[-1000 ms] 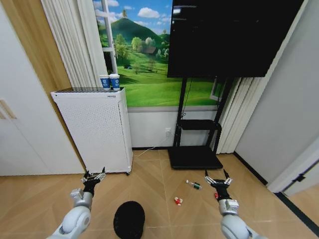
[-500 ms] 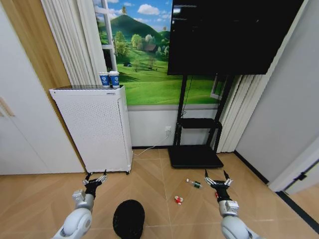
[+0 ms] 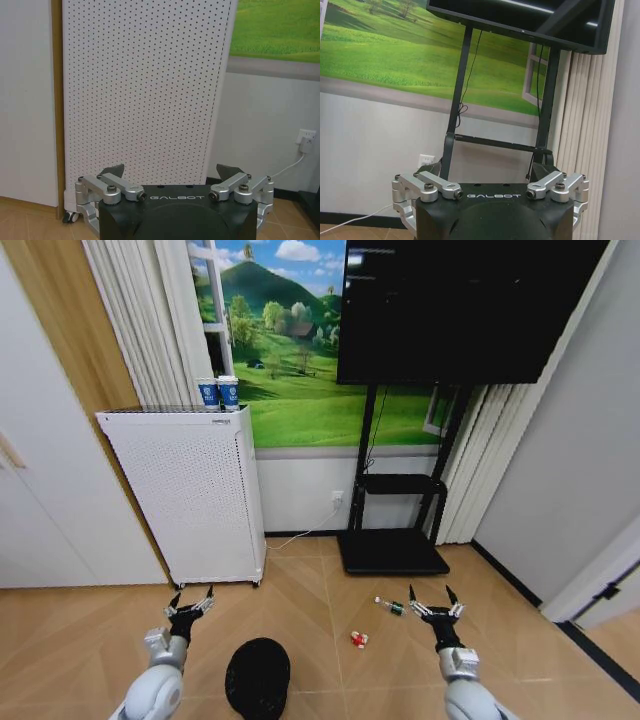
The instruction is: Pick up the trash bin and place the garbage on the floor into it.
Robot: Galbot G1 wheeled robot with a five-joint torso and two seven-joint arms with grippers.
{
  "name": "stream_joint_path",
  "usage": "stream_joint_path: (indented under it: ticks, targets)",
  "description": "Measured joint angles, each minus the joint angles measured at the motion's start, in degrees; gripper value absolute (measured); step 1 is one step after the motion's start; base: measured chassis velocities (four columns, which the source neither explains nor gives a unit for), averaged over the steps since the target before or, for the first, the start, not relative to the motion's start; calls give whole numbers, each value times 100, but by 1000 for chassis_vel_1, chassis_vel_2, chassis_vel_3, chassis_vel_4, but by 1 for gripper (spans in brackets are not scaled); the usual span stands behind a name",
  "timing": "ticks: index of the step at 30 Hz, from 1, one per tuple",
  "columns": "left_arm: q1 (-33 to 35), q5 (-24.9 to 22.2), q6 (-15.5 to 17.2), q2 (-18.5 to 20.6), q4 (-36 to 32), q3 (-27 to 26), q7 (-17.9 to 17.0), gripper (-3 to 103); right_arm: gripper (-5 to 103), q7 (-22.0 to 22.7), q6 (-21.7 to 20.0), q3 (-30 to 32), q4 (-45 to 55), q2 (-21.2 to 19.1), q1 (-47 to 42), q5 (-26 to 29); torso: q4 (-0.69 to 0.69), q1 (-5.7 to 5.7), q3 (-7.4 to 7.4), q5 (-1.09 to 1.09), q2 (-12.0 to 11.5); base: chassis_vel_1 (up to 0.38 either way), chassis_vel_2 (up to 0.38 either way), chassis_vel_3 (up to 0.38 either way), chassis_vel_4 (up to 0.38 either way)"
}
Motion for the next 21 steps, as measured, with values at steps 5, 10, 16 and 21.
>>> stream_joint_path:
  ticks: [5, 10, 16, 21]
  targets:
    - [-52, 15, 0, 19, 67, 91, 7, 100, 100, 2, 17, 0, -49, 95, -42, -48, 0, -51, -78, 0, -132, 0, 0, 0, 0]
    - [-102, 3, 0, 24, 89, 178, 3, 100, 100, 1, 20, -12, -81, 122, -39, -70, -1, -89, -136, 0, -226, 0, 0, 0, 0]
    - [-51, 58, 1, -83, 144, 294, -3, 100, 100, 0, 33, -44, -159, 201, -44, -130, 1, -158, -242, 0, -402, 0, 0, 0, 0]
    - [-55, 116, 1, -116, 255, 360, -3, 100, 100, -21, 91, -47, -211, 277, -89, -184, -1, -200, -298, 1, -499, 0, 0, 0, 0]
